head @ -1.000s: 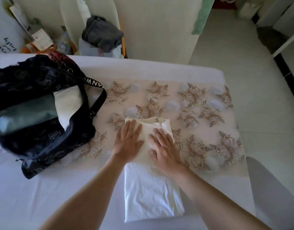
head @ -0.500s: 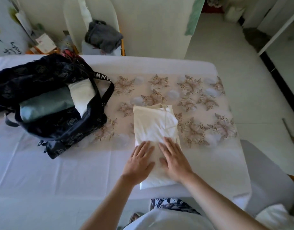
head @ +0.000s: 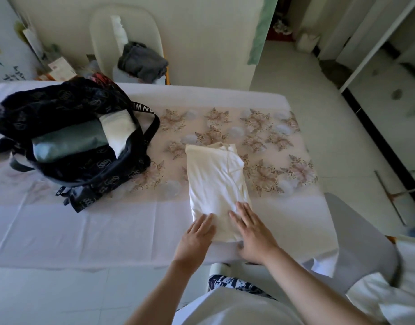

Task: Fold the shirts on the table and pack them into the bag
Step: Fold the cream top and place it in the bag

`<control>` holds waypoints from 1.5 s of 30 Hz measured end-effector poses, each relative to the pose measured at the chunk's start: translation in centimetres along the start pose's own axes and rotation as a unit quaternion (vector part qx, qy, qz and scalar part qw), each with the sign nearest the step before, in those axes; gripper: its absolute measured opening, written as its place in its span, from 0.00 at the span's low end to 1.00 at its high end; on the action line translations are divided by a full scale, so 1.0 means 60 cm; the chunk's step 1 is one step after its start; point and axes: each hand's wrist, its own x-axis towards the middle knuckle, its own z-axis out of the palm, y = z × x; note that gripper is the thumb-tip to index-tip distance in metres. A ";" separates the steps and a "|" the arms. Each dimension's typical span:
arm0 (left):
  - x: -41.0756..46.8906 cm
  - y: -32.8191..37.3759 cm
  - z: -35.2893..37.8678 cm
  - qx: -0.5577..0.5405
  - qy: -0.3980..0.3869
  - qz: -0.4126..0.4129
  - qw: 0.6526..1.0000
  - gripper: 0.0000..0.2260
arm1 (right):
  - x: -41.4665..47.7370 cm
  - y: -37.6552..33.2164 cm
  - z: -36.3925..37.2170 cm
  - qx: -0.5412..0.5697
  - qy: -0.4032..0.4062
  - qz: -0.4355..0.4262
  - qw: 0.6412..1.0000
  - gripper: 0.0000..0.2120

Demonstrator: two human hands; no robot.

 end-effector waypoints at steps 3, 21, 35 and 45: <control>0.024 0.008 -0.030 -0.045 -0.013 -0.080 0.996 0.13 | 0.004 -0.016 -0.002 -0.001 0.015 0.044 0.999 0.41; 0.171 -0.054 -0.169 -0.175 -0.172 -0.327 0.913 0.14 | 0.101 0.050 -0.190 0.277 0.088 0.121 0.949 0.08; 0.172 -0.027 -0.022 0.087 -0.157 -0.107 0.978 0.39 | 0.185 0.049 -0.112 0.130 0.225 0.195 0.946 0.15; 0.176 -0.087 -0.035 -0.047 -0.140 -0.086 0.985 0.39 | 0.146 0.072 -0.063 0.053 0.093 -0.061 0.992 0.42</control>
